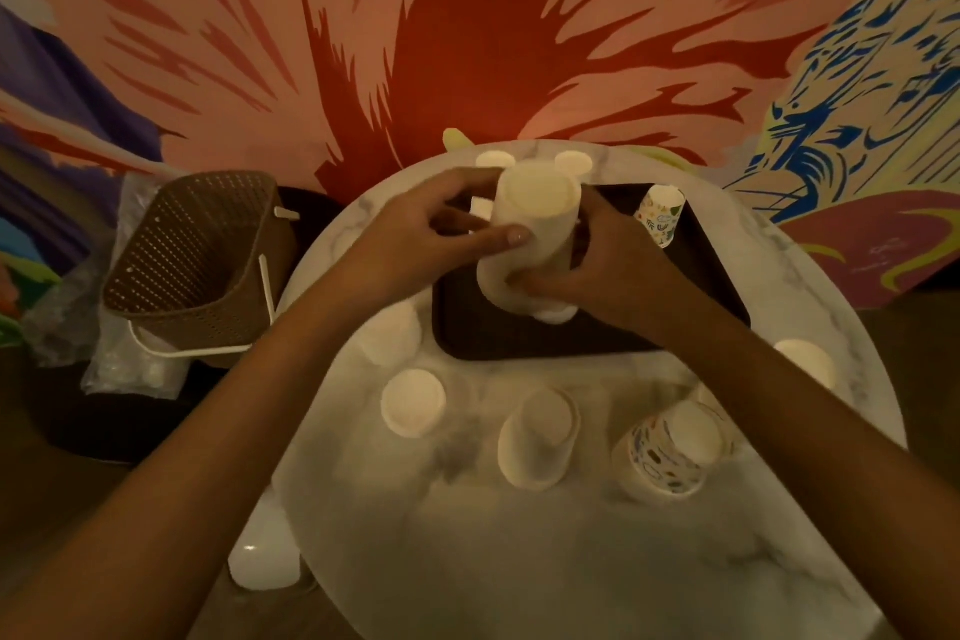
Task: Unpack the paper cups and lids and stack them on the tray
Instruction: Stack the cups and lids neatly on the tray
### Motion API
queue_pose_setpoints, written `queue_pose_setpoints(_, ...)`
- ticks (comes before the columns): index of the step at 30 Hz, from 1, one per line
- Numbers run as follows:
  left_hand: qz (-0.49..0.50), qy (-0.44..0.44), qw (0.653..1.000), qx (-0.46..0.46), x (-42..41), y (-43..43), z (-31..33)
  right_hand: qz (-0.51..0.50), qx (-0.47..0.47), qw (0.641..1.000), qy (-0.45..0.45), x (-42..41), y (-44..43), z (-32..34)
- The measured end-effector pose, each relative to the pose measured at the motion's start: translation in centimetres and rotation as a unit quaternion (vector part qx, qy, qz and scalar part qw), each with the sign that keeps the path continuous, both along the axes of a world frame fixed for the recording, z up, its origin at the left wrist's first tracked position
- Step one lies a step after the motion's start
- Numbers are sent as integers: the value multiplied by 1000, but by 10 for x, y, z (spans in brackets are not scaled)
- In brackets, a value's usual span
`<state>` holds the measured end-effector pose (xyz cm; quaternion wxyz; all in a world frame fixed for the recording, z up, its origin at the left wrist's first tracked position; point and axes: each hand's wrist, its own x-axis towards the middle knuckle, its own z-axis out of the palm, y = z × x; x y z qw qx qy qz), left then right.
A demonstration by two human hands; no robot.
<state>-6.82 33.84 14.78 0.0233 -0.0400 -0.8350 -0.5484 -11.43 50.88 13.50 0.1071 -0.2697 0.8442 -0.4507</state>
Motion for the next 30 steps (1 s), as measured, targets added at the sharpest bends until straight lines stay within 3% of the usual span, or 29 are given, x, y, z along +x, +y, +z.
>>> queue_pose_setpoints(5,13,44,997,-58,-62,-29,8,-9,6,999,43,-65,-37,11)
queue_pose_setpoints(10,49,41,997,-38,-123,-49,-12,-40,38,998,22,-125,-69,1)
queue_pose_setpoints(16,78,15,997,-20,-174,-52,-67,-84,142,986,29,-175,-102,-49)
queue_pose_setpoints(18,95,-12,995,-14,-182,-52,-89,-92,182,979,19,-187,-107,-73)
queue_pose_setpoints(23,146,-84,986,5,-187,-46,-132,-92,167,979,-69,-190,-101,-112)
queue_pose_setpoints(30,165,-130,977,25,-150,-44,-126,-88,128,984,-88,-171,-77,-106)
